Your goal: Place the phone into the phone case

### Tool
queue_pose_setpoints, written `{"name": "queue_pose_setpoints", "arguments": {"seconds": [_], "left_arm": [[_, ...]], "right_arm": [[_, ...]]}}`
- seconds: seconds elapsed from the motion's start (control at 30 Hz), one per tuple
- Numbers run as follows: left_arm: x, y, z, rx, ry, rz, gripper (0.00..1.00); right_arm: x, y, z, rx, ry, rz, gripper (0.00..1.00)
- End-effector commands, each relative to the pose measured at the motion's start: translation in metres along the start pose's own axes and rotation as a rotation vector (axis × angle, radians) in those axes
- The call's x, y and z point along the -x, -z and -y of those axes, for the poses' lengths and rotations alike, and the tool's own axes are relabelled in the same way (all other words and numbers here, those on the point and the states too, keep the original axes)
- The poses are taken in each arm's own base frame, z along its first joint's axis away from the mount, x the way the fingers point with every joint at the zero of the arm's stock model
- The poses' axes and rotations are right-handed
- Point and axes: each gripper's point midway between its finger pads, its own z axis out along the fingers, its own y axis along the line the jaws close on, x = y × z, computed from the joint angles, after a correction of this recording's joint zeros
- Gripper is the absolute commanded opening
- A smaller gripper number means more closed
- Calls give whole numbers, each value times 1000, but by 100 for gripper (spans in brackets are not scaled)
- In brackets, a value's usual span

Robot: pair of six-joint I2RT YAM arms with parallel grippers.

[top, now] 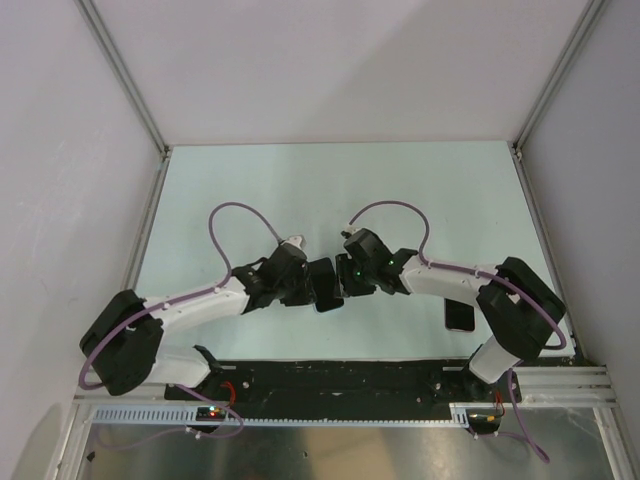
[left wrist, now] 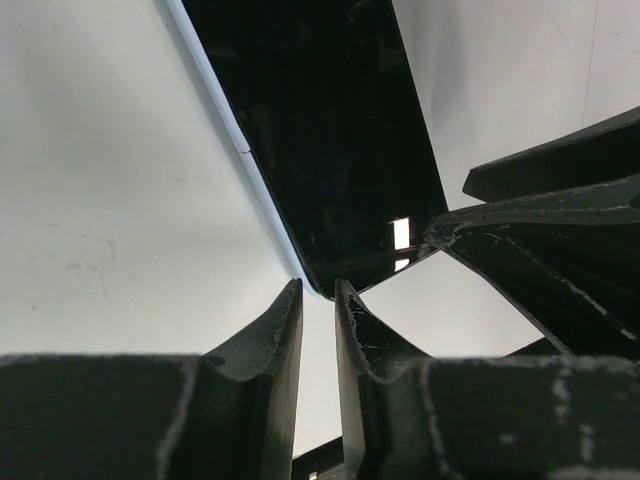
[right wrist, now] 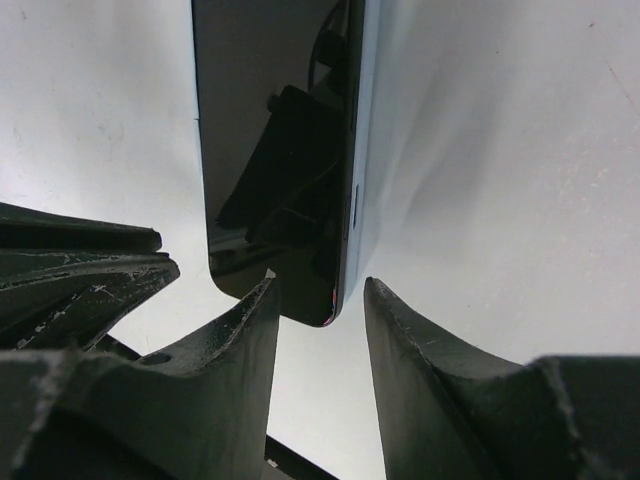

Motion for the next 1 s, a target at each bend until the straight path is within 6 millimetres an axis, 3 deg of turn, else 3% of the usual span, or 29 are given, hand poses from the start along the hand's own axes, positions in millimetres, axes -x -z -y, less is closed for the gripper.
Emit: {"name": "queue_pose_setpoints", "arguments": {"seconds": [0.0, 0.57, 0.97], "left_arm": [[-3, -3, 5, -20, 1, -5, 24], [-17, -27, -3, 21, -30, -61, 23], [-38, -39, -25, 88, -15, -112, 16]], "right_arm": [[9, -1, -11, 20, 24, 23, 43], [-7, -11, -8, -19, 32, -16, 37], [-22, -18, -16, -14, 50, -47, 28]]}}
